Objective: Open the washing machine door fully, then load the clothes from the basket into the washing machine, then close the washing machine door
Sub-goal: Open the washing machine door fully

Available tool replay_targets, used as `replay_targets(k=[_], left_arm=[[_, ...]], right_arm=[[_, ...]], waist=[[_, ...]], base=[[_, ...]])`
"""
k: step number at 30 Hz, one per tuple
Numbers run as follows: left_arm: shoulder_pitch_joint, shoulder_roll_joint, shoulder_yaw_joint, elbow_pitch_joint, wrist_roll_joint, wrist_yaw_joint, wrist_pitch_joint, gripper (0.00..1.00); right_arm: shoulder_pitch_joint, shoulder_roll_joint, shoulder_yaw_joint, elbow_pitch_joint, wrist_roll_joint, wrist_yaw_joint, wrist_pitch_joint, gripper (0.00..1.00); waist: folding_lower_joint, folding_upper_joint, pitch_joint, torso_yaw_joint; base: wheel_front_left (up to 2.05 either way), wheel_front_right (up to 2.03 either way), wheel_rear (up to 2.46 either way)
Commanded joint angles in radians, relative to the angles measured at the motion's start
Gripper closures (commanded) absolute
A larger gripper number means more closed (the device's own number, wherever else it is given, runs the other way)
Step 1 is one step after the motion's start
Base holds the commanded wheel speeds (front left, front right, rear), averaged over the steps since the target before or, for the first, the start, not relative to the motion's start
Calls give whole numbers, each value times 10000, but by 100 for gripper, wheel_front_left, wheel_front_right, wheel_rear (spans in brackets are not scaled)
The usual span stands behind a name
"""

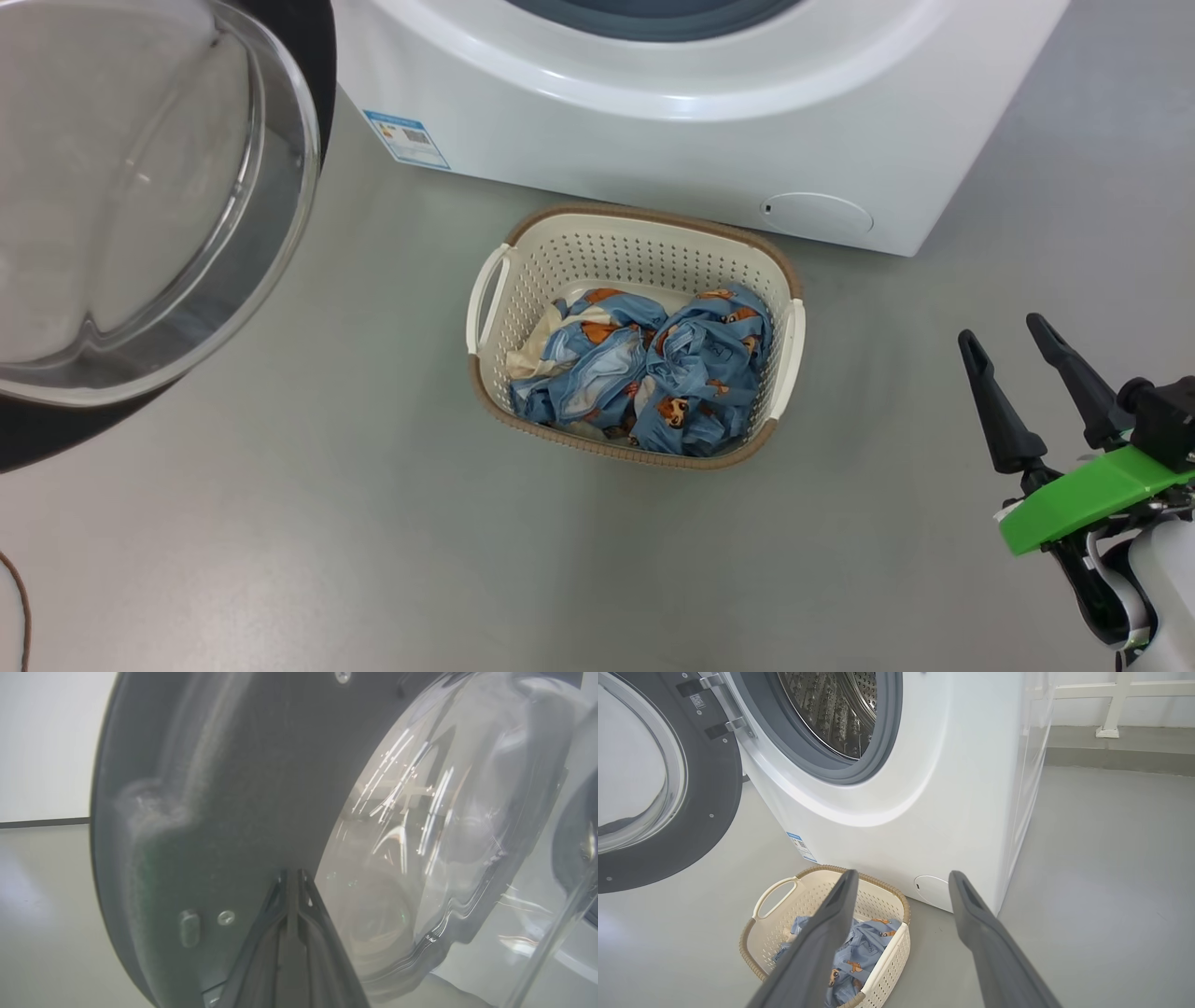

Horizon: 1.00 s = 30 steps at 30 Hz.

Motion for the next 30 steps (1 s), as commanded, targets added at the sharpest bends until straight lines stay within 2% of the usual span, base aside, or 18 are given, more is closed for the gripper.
replay_targets(k=[1, 19, 26, 30], left_arm=[[-266, 677, 423, -133, 261, -42, -60, 100], [-964, 870, 1292, 529, 1142, -273, -61, 100], [-846, 880, 1283, 783, 1157, -331, -61, 100], [-572, 835, 858, 652, 864, -337, -61, 100]], right_arm=[[-74, -179, 217, -226, -124, 75, -122, 0], [-474, -246, 520, -143, -135, 75, -122, 0], [-413, -135, 577, -48, -70, 75, -122, 0], [-336, -88, 563, -26, -30, 75, -122, 0]], waist=[[0, 0, 95, -5], [0, 0, 377, -94], [0, 0, 20, -134], [0, 0, -192, -115]], base=[[0, 0, 0], [0, 0, 0], [0, 0, 0], [0, 0, 0]])
